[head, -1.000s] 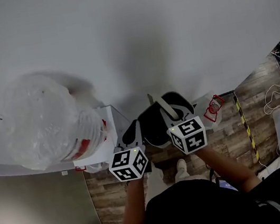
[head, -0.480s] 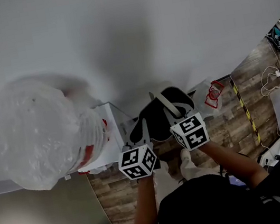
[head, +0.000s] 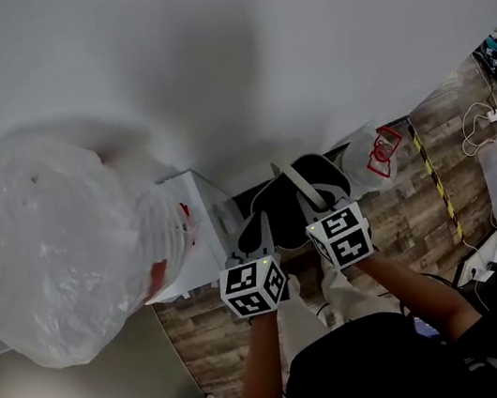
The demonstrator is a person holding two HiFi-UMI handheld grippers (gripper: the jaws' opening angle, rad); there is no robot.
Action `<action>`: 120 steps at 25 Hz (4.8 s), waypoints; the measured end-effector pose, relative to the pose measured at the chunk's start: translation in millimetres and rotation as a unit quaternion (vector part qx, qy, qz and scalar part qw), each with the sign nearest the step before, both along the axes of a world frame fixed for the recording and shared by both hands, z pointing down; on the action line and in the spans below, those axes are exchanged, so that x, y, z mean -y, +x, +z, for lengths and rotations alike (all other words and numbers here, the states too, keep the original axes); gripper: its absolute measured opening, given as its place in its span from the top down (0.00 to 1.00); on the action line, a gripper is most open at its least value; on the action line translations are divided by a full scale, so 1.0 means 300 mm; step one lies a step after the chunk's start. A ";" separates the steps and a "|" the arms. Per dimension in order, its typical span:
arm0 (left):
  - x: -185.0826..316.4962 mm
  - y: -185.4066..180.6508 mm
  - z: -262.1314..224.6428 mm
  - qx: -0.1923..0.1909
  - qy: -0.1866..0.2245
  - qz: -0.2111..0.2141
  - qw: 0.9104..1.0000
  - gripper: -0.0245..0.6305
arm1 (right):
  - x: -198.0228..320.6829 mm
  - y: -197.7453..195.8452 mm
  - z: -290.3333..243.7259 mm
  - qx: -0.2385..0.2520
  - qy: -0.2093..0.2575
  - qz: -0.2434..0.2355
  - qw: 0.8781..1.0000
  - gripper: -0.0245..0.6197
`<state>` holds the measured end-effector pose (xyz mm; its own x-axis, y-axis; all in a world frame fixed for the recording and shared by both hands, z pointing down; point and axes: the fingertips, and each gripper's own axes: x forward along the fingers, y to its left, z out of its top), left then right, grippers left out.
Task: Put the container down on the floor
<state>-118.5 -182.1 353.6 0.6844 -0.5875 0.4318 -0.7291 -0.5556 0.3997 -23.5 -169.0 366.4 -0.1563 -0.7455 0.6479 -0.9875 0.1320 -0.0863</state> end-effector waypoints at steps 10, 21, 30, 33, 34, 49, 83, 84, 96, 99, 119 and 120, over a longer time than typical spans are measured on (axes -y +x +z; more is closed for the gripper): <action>-0.037 0.009 0.193 0.022 -0.042 0.012 0.999 0.94 | -0.024 -0.004 0.175 0.026 -0.038 0.025 0.999 0.91; -0.032 0.029 0.364 0.035 -0.071 0.028 0.996 0.94 | -0.028 0.039 0.366 0.038 -0.074 0.051 0.995 0.91; -0.033 0.051 0.515 0.049 -0.095 0.030 0.994 0.94 | -0.057 0.065 0.530 0.035 -0.108 0.048 0.992 0.91; -0.046 0.072 0.572 0.050 -0.098 0.035 0.993 0.94 | -0.071 0.072 0.587 0.038 -0.116 0.051 0.991 0.91; -0.055 0.074 0.591 0.052 -0.099 0.039 0.993 0.94 | -0.080 0.070 0.606 0.040 -0.120 0.054 0.990 0.91; -0.130 0.099 0.801 0.066 -0.130 0.066 0.987 0.94 | -0.129 0.057 0.849 0.076 -0.163 0.080 0.980 0.91; -0.292 0.074 1.332 0.100 -0.245 0.065 0.962 0.94 | -0.285 0.044 1.315 0.056 -0.259 0.079 0.961 0.91; -0.297 0.074 1.341 0.101 -0.248 0.067 0.961 0.94 | -0.285 0.043 1.327 0.054 -0.261 0.079 0.960 0.91; -0.298 0.056 1.435 0.110 -0.262 0.070 0.956 0.94 | -0.259 0.049 1.449 0.000 -0.283 0.054 0.958 0.91; -0.290 0.047 1.460 0.109 -0.265 0.065 0.956 0.94 | -0.257 0.056 1.492 -0.010 -0.298 0.053 0.953 0.91; -0.276 0.051 1.581 0.108 -0.264 0.059 0.957 0.94 | -0.251 0.066 1.677 0.012 -0.311 0.067 0.948 0.91; -0.273 0.048 1.589 0.108 -0.263 0.058 0.957 0.94 | -0.244 0.063 1.686 0.011 -0.309 0.065 0.949 0.91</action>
<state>-104.0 -100.0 830.3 0.5935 -0.1750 0.7856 -0.7719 -0.4004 0.4939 -4.7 -95.9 872.2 -0.1073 -0.2373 0.9655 -0.9890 -0.0743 -0.1281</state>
